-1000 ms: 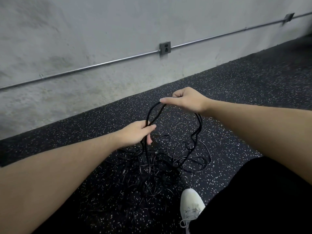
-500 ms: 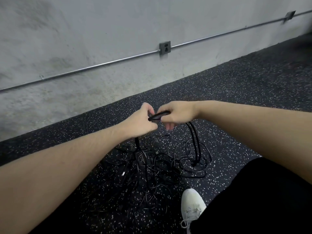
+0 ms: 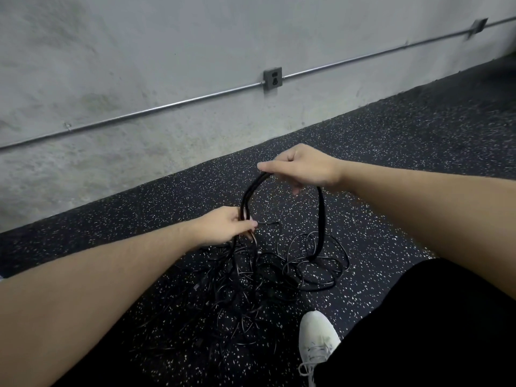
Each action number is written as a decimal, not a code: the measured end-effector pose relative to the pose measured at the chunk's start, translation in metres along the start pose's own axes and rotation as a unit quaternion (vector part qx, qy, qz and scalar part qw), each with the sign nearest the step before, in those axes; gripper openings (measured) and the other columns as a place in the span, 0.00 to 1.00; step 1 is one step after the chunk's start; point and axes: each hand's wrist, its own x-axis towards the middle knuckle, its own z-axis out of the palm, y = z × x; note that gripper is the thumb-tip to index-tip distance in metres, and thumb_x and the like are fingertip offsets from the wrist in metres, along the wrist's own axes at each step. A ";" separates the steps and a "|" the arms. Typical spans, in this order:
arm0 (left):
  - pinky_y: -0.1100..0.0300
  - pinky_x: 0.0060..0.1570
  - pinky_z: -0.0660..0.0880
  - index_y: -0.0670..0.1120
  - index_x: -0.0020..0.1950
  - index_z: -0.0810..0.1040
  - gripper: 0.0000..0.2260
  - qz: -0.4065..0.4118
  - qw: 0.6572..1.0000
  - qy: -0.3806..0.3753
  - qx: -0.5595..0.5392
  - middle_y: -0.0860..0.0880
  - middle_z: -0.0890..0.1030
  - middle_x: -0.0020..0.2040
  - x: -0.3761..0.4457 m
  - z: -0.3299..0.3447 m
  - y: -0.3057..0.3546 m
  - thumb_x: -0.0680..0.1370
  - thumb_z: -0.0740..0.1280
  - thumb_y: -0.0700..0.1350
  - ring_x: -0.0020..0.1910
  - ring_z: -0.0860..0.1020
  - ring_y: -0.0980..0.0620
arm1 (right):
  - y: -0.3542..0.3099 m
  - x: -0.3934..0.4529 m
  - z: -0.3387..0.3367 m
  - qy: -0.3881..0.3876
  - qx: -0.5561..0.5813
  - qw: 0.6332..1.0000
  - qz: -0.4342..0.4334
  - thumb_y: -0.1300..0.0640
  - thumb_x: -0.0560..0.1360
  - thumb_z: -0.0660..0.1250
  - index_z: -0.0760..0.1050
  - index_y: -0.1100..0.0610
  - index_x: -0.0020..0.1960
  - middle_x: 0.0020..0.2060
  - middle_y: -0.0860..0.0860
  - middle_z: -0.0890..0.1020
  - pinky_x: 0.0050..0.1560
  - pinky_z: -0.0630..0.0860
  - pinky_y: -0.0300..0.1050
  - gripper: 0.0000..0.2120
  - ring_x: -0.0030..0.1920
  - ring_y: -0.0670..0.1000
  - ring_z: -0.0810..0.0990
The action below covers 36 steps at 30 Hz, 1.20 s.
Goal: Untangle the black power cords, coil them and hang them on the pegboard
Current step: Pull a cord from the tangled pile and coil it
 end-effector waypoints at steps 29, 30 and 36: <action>0.62 0.54 0.72 0.46 0.44 0.80 0.13 0.040 0.994 -0.003 -0.106 0.54 0.87 0.46 -0.002 -0.007 0.024 0.79 0.72 0.54 0.52 0.84 0.55 | -0.013 0.012 0.015 -0.043 -0.184 0.982 0.010 0.37 0.78 0.67 0.68 0.53 0.33 0.25 0.47 0.66 0.29 0.61 0.41 0.24 0.24 0.45 0.62; 0.62 0.58 0.71 0.46 0.43 0.77 0.12 0.045 0.992 -0.018 -0.113 0.54 0.88 0.48 -0.003 -0.006 0.022 0.79 0.72 0.53 0.58 0.83 0.54 | -0.013 0.010 0.013 -0.039 -0.148 0.988 -0.001 0.39 0.78 0.68 0.65 0.52 0.32 0.25 0.47 0.65 0.29 0.61 0.40 0.25 0.24 0.45 0.62; 0.60 0.54 0.75 0.47 0.46 0.85 0.14 0.039 0.990 -0.054 -0.126 0.50 0.87 0.53 -0.008 0.002 0.023 0.72 0.78 0.57 0.53 0.82 0.54 | -0.018 0.003 0.008 0.004 -0.011 1.000 -0.027 0.44 0.76 0.73 0.64 0.51 0.31 0.24 0.45 0.64 0.26 0.58 0.37 0.24 0.25 0.45 0.60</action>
